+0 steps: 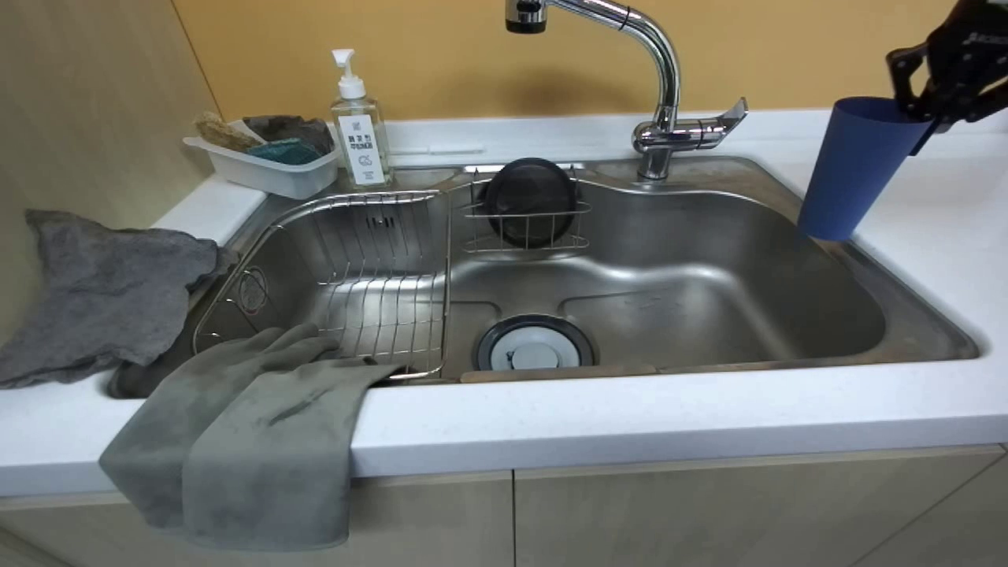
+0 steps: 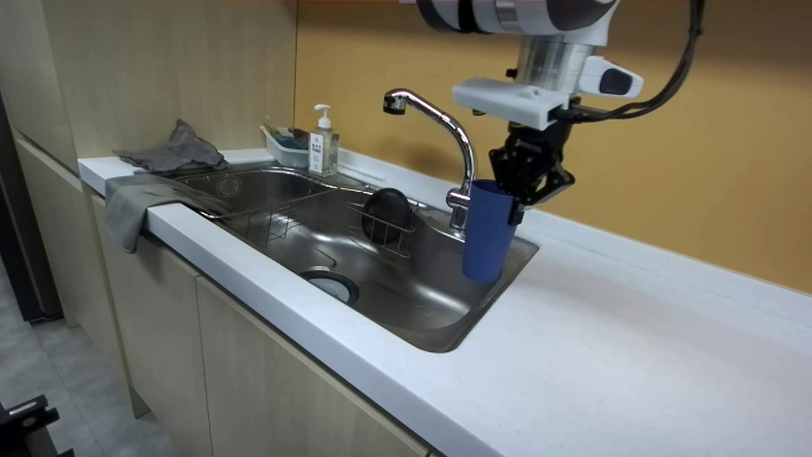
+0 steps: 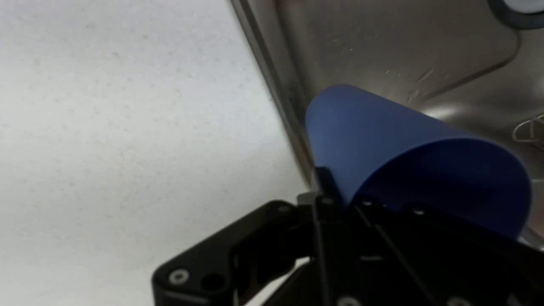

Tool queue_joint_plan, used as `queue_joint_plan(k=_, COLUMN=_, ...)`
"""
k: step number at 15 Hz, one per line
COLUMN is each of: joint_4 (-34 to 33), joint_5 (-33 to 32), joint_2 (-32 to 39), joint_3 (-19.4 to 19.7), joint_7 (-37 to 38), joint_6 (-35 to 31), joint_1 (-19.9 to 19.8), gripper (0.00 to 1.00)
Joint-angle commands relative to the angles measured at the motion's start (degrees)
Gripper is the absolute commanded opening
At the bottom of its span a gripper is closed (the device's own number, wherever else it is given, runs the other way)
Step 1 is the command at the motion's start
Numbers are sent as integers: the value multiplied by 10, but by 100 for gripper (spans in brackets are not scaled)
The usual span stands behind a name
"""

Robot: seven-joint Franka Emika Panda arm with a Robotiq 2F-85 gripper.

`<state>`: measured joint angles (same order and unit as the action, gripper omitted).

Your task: Move the cup to the sink

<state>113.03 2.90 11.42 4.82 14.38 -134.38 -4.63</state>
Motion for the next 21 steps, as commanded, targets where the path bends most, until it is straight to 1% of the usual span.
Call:
queue_joint_plan(k=1, joint_4=-41, joint_5=20, joint_2=43, joint_3=-18, joint_7=-38, joint_6=-2, joint_1=12, gripper=1)
queue_joint_plan(k=5, joint_4=-74, joint_5=22, joint_2=100, joint_3=-32, joint_7=-65, joint_6=-20, joint_1=21, gripper=1)
queue_joint_plan(k=9, joint_4=-105, joint_5=30, joint_2=161, joint_3=-40, joint_7=-85, joint_6=-44, joint_1=19, gripper=1)
queue_joint_plan(k=12, joint_4=-115, joint_5=30, joint_2=197, joint_3=-43, joint_7=-96, joint_6=-68, joint_1=19, gripper=1)
queue_joint_plan(k=16, joint_4=-116, joint_5=21, joint_2=228, joint_3=-47, joint_7=-97, joint_6=-95, joint_1=29, gripper=1)
queue_joint_plan(k=21, joint_4=-114, joint_5=3, joint_2=247, joint_3=-41, joint_7=-89, joint_6=-112, joint_1=53, gripper=1)
